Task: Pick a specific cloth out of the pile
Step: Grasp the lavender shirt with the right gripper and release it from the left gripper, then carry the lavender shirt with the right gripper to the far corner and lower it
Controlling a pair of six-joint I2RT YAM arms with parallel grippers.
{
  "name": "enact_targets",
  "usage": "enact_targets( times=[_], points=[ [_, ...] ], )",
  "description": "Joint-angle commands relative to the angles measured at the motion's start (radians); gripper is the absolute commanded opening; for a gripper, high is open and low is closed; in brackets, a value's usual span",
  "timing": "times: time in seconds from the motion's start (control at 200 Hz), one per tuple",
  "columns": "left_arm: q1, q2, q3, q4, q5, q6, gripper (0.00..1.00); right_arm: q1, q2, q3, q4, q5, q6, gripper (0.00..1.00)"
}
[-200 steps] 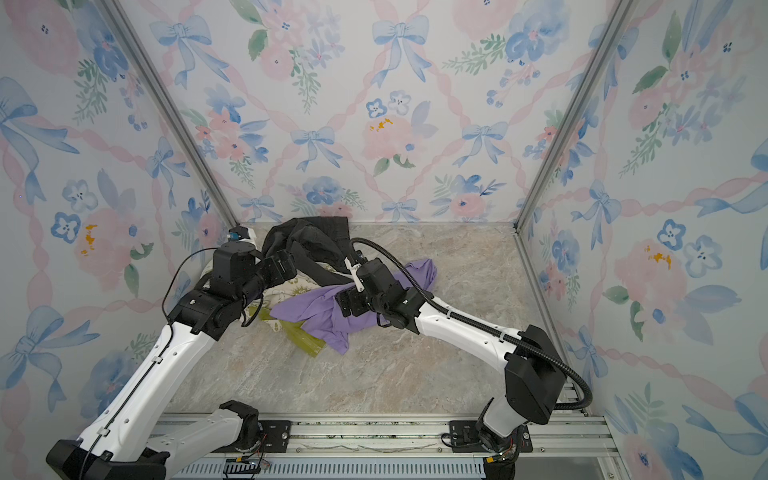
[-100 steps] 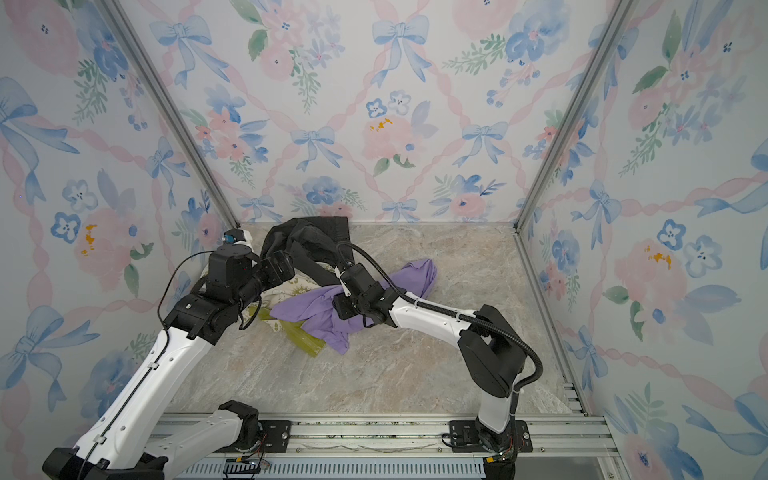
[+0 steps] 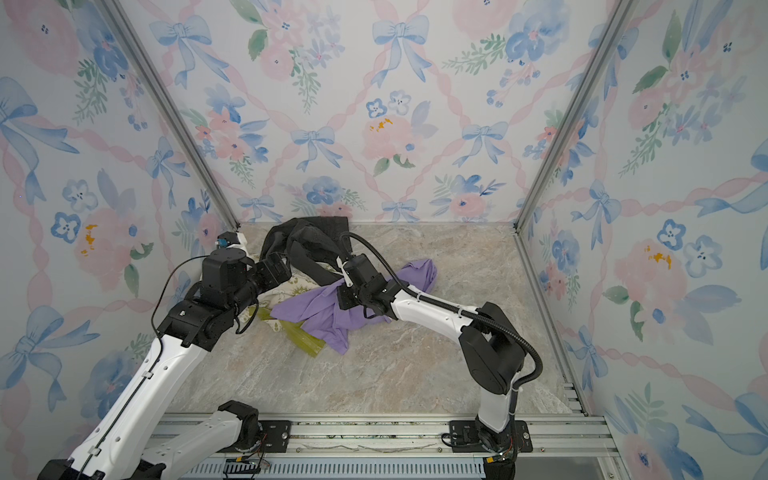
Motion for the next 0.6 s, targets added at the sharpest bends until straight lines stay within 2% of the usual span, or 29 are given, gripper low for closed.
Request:
enact_targets(
  times=[0.0, 0.22, 0.595],
  points=[
    [0.004, 0.002, 0.001, 0.025, 0.002, -0.025, 0.98, -0.035, -0.092, 0.057, 0.005, -0.001, -0.043, 0.0],
    [0.005, 0.011, -0.001, 0.079, -0.004, -0.046, 0.98, -0.085, -0.155, 0.093, -0.013, 0.012, -0.12, 0.0],
    [0.005, 0.034, -0.009, 0.139, -0.004, -0.071, 0.98, -0.23, -0.243, 0.158, -0.004, 0.031, -0.132, 0.0]
  ],
)
